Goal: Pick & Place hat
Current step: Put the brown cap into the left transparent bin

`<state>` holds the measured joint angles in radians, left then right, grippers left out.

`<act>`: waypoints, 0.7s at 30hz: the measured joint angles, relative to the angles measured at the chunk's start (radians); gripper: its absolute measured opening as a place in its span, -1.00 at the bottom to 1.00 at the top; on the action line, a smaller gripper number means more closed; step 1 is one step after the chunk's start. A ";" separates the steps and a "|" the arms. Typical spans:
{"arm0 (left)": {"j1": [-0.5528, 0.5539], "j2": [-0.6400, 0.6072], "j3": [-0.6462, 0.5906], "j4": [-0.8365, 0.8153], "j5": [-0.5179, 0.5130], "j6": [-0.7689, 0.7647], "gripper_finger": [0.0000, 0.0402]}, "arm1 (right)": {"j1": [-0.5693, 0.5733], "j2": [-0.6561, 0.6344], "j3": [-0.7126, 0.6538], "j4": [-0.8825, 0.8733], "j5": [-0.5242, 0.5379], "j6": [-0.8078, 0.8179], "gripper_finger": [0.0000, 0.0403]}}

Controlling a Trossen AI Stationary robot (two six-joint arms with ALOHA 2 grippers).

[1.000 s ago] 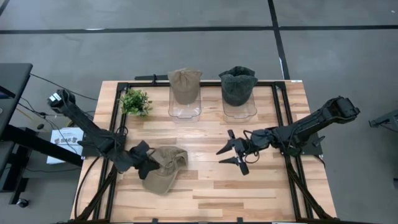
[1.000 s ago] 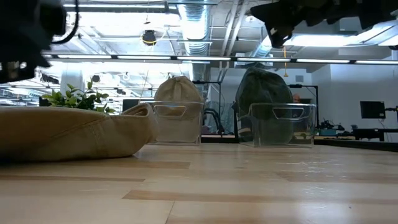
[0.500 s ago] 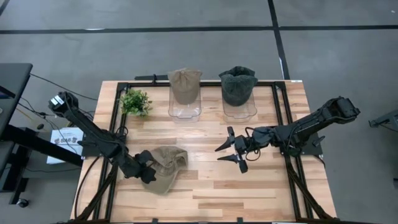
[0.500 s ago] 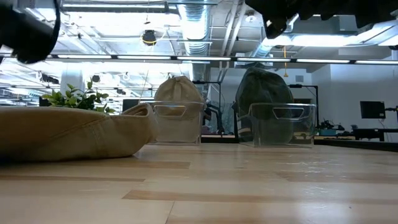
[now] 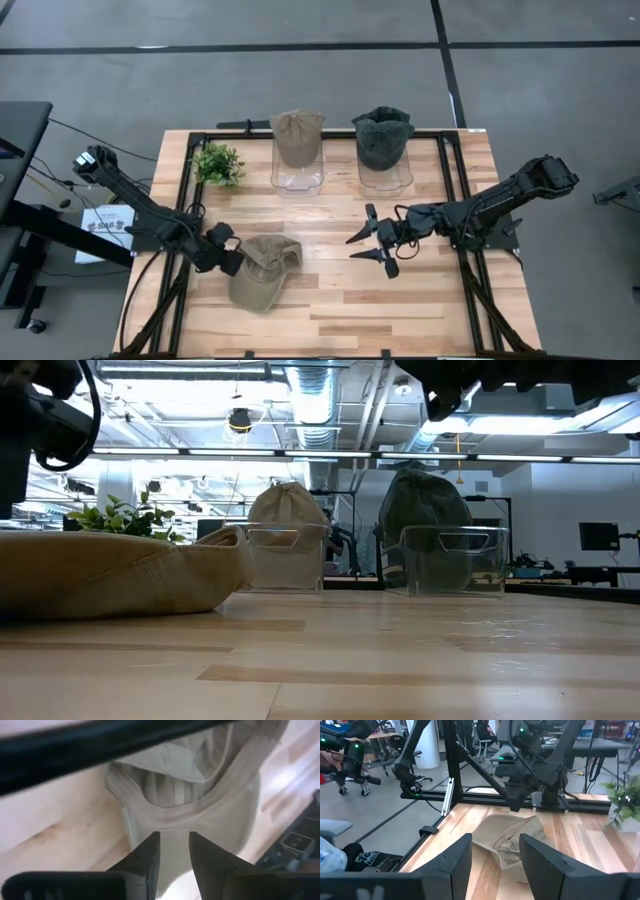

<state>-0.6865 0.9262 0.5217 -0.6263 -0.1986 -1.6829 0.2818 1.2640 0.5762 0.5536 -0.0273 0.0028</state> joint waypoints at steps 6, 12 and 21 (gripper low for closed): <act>0.008 0.059 0.000 -0.014 0.011 0.007 -0.50 | 0.021 0.000 0.000 -0.001 -0.001 0.057 -0.23; 0.007 0.124 -0.001 -0.032 0.035 0.008 -0.50 | 0.056 0.000 0.000 -0.001 0.000 0.052 -0.23; 0.008 0.143 -0.001 -0.031 0.041 0.006 -0.50 | 0.085 0.000 0.000 -0.001 0.000 0.050 -0.23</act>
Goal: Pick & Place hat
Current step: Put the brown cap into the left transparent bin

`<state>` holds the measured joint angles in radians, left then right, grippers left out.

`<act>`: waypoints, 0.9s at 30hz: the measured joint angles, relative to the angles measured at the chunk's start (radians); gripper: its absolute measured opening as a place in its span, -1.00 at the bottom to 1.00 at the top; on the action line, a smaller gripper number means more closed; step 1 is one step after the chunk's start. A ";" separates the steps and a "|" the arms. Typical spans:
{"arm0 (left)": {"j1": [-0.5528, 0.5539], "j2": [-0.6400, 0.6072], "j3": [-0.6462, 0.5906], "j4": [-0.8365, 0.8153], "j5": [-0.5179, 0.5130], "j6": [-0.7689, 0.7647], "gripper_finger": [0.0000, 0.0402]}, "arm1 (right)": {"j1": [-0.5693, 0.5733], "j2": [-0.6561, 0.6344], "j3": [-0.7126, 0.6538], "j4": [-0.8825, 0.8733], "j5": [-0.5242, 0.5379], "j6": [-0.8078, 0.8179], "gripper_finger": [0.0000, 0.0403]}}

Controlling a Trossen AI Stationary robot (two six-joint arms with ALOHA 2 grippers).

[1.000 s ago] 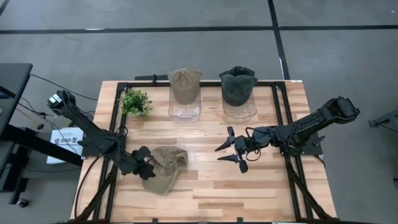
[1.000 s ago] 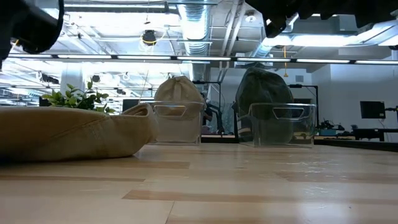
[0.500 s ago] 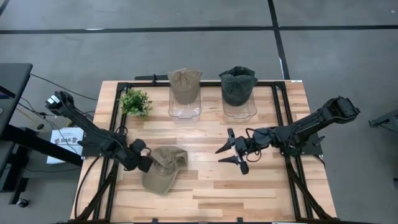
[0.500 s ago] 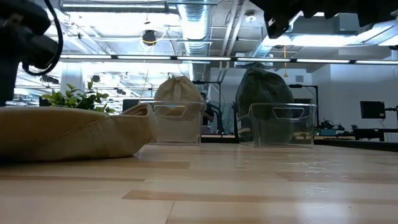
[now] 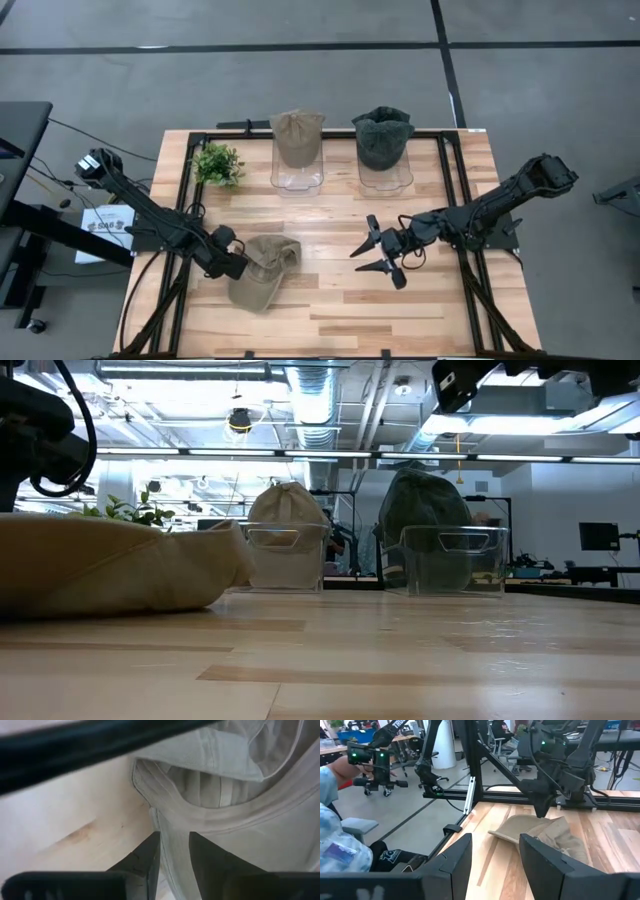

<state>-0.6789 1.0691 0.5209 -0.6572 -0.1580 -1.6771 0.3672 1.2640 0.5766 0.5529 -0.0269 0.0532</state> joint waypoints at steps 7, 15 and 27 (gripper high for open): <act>-0.006 0.000 0.000 0.003 0.033 -0.005 -0.50 | 0.011 0.000 0.000 0.000 0.000 0.010 -0.23; -0.006 0.000 0.000 0.007 0.016 -0.018 -0.50 | 0.013 0.000 0.000 0.000 0.000 0.027 -0.23; -0.007 0.022 0.000 0.007 0.001 0.013 -0.50 | 0.031 0.000 0.000 -0.014 0.001 0.045 -0.23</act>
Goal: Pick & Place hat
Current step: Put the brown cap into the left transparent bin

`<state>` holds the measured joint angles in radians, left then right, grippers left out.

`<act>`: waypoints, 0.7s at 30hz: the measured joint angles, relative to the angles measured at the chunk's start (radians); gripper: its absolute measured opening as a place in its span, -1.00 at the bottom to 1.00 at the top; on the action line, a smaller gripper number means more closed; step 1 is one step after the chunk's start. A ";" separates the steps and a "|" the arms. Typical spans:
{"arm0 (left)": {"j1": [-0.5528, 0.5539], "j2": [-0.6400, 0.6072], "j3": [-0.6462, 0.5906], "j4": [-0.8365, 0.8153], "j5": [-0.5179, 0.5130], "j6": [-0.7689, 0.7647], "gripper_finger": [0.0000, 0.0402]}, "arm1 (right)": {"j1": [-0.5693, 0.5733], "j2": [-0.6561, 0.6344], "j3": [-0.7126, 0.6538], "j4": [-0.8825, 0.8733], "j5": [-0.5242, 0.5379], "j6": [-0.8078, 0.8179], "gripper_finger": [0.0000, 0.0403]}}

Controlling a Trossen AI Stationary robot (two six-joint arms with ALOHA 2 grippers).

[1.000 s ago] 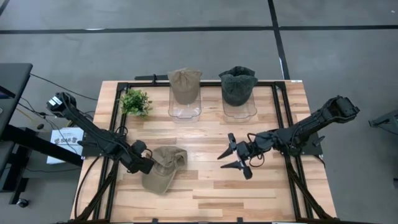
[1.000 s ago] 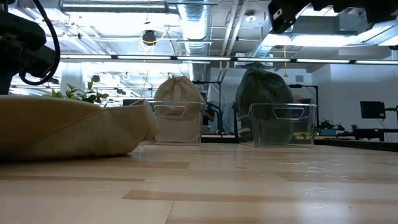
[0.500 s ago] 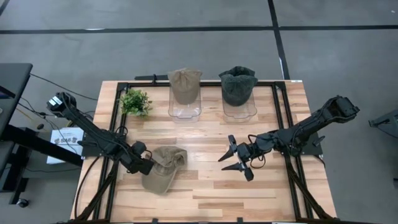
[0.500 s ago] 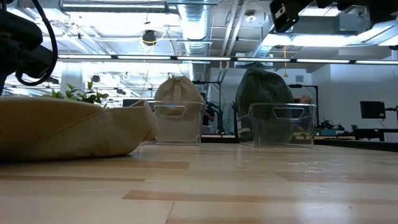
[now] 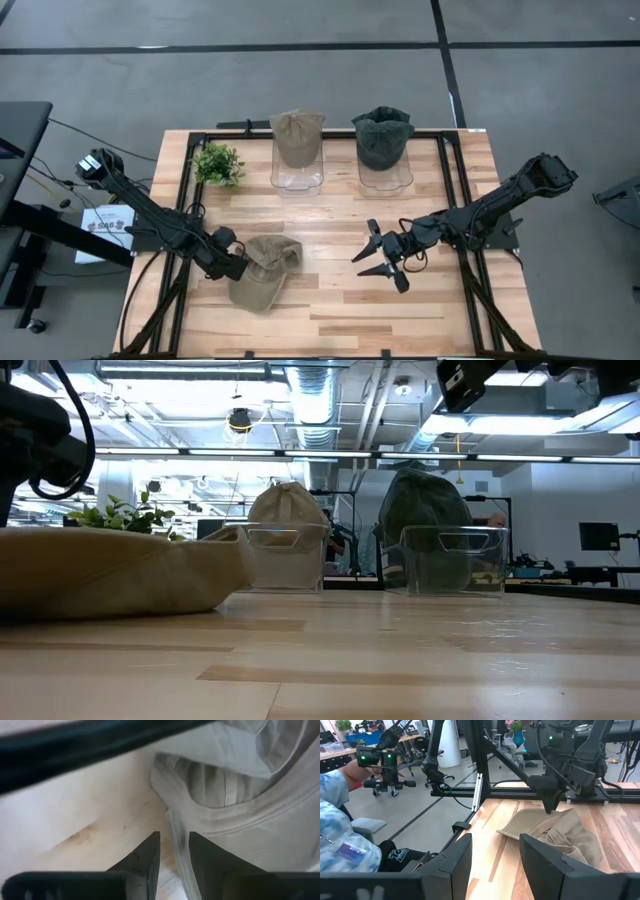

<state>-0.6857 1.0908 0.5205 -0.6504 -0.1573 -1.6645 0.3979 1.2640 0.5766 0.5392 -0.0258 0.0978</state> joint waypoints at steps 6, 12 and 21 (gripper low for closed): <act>0.000 0.000 0.000 0.005 -0.030 0.008 -0.50 | 0.002 0.000 0.000 -0.001 0.000 0.006 -0.23; 0.000 0.005 0.000 0.024 -0.005 0.010 -0.50 | 0.002 0.000 0.000 -0.003 0.000 0.008 -0.23; -0.002 0.097 0.000 0.101 0.017 0.010 -0.50 | 0.002 0.000 0.000 -0.008 0.001 0.008 -0.23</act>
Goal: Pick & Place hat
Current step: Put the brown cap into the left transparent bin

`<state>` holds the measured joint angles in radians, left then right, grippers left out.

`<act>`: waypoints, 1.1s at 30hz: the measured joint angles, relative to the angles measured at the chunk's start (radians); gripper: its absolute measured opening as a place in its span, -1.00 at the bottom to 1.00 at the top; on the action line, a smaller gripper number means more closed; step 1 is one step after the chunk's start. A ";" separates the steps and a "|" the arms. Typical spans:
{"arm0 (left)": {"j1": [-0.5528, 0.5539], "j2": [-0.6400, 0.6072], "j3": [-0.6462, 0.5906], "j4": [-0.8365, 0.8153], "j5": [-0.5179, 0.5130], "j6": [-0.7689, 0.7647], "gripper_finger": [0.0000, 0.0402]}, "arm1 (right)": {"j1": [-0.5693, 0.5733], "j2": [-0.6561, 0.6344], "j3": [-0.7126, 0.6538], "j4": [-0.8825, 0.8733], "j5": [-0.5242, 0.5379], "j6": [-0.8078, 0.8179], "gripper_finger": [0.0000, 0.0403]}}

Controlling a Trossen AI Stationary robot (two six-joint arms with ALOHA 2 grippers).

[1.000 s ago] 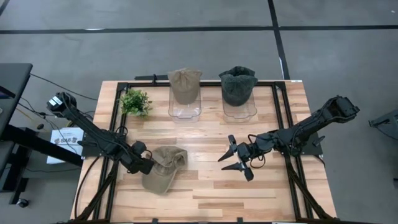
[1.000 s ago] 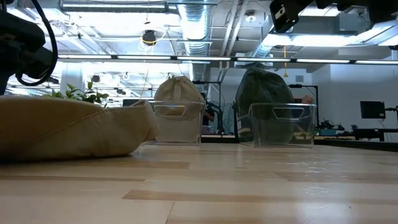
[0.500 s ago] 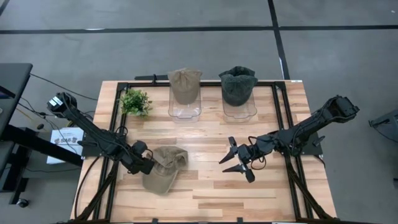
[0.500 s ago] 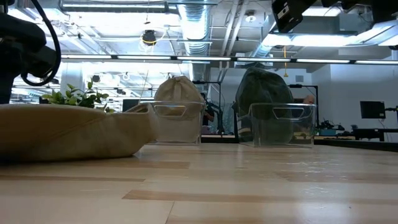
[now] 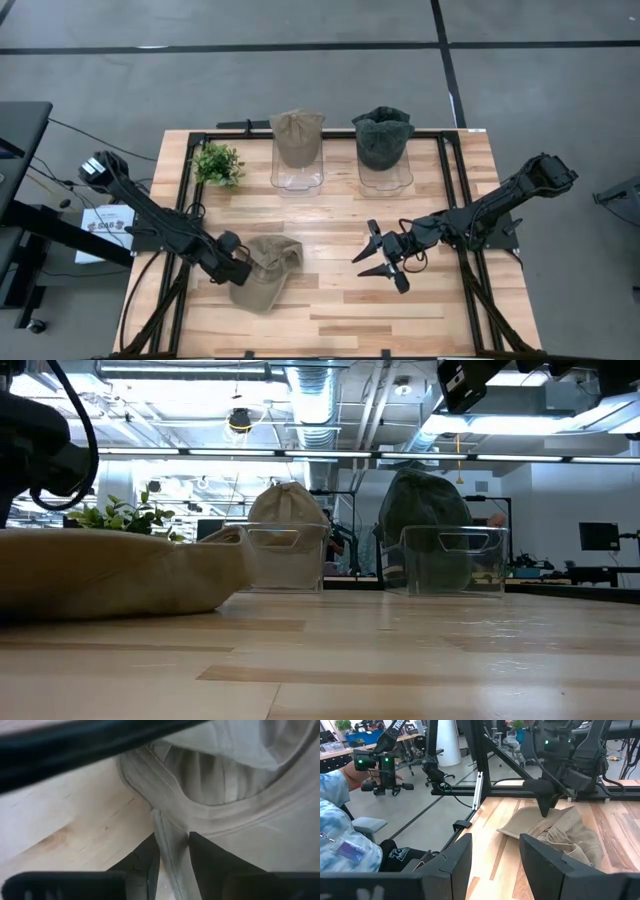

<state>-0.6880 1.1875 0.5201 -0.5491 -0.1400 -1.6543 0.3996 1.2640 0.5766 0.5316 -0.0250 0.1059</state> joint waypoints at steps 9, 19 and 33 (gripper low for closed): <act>0.000 0.084 0.000 0.086 -0.002 0.046 -0.50 | 0.000 0.000 0.000 0.000 0.000 0.000 -0.23; 0.000 0.095 0.001 0.225 -0.129 0.183 -0.93 | 0.000 0.000 0.000 0.000 0.000 0.000 -0.23; 0.035 0.097 0.000 0.410 -0.404 0.517 -0.93 | 0.000 0.000 0.000 0.052 0.157 -0.009 -0.23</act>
<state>-0.6535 1.2846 0.5205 -0.1390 -0.5439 -1.1376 0.3992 1.2644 0.5770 0.5838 0.1315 0.0973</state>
